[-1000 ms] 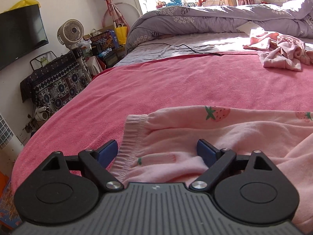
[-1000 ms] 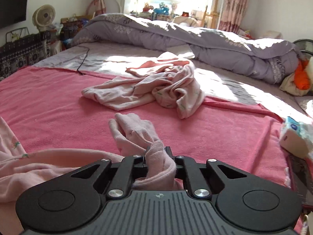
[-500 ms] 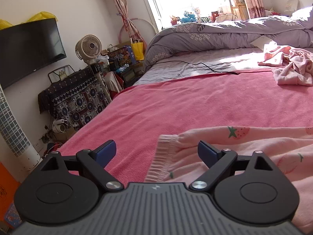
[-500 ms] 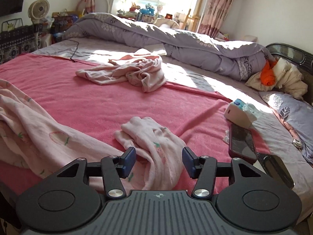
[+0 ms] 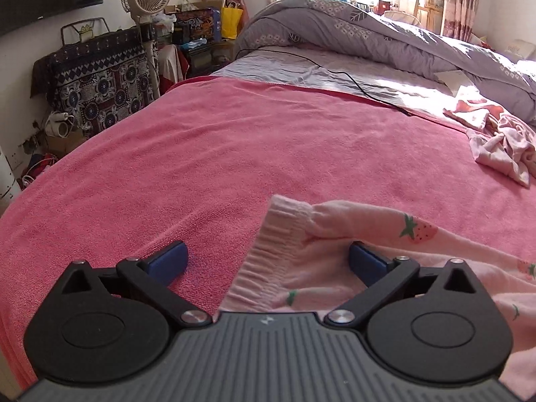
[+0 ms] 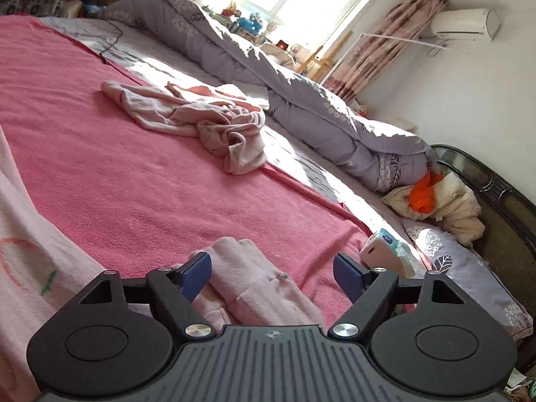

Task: Fold clothes

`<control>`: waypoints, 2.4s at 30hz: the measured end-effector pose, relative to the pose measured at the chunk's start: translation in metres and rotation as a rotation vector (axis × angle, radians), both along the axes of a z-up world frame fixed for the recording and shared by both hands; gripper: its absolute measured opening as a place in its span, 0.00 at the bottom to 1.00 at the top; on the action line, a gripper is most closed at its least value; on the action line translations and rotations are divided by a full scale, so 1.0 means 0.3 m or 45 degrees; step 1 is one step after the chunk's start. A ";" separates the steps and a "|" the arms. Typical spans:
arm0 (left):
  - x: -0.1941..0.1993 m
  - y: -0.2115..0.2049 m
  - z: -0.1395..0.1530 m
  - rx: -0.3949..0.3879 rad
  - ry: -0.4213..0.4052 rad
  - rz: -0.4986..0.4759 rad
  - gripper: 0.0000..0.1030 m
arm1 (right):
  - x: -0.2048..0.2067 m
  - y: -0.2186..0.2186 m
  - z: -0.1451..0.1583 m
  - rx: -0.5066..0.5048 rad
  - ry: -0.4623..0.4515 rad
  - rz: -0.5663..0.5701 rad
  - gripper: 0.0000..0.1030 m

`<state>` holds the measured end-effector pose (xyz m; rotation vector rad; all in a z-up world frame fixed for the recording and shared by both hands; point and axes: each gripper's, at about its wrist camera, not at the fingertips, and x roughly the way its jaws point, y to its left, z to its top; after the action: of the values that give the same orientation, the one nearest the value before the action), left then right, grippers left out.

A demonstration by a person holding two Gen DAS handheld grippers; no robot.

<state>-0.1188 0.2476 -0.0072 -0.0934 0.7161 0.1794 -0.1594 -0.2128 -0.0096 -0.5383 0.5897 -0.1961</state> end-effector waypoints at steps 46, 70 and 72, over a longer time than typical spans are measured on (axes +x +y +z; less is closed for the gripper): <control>0.446 -0.036 0.173 0.274 -0.198 0.179 0.42 | 0.613 -0.296 0.222 0.503 -0.266 -0.313 0.19; -0.396 -0.210 0.036 0.346 -0.361 -0.091 0.83 | -0.305 -0.204 0.048 0.804 -0.080 0.244 0.83; -0.389 -0.242 0.018 0.351 -0.346 -0.122 0.83 | -0.382 -0.198 0.033 0.788 -0.045 0.280 0.84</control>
<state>-0.2355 0.1751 -0.0018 0.1772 0.4185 0.1686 -0.2739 -0.2722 0.0003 0.0034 0.5184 0.1851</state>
